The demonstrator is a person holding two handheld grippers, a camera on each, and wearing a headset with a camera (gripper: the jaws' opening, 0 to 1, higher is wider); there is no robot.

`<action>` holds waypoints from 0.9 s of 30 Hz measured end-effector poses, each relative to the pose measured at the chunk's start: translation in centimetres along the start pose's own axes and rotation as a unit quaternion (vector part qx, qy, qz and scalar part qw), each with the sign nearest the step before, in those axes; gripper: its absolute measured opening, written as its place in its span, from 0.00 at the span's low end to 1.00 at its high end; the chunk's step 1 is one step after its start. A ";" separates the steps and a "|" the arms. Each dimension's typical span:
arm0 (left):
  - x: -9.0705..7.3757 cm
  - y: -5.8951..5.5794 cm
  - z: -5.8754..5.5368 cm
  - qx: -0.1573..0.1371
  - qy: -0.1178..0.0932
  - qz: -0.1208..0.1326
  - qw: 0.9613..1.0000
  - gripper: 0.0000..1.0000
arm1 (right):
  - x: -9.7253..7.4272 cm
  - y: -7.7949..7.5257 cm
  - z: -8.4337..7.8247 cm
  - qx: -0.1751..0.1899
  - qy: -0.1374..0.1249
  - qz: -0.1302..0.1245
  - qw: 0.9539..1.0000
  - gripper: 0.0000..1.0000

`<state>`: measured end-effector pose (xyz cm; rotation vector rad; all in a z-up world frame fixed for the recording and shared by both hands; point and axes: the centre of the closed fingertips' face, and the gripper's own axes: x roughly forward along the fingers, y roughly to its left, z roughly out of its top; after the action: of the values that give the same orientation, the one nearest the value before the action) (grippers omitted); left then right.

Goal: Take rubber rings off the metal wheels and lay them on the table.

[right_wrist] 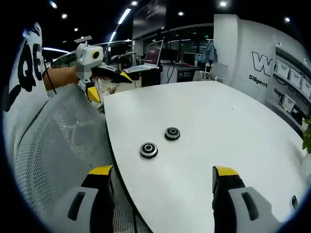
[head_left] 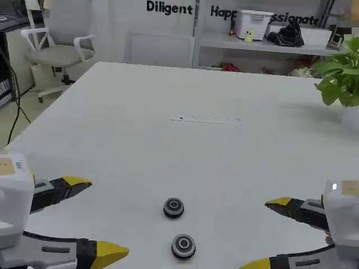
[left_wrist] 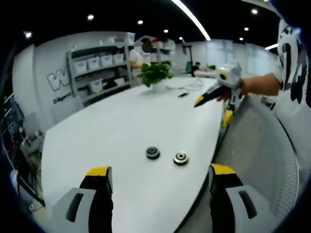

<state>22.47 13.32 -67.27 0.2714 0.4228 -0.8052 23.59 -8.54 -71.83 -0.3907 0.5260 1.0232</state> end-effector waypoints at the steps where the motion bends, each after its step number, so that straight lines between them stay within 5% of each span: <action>1: 0.0 0.0 0.1 -0.001 -0.002 0.000 1.000 0.83 | 0.1 0.1 -0.1 -0.002 0.003 0.002 1.000 0.79; 27: 0.2 0.3 -0.4 -0.020 -0.003 -0.004 1.000 0.84 | 1.3 -0.3 -0.2 -0.011 0.012 0.014 1.000 0.78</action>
<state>22.66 13.57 -67.71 0.2299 0.4345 -0.8038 24.34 -7.82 -72.74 -0.4163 0.5424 1.0522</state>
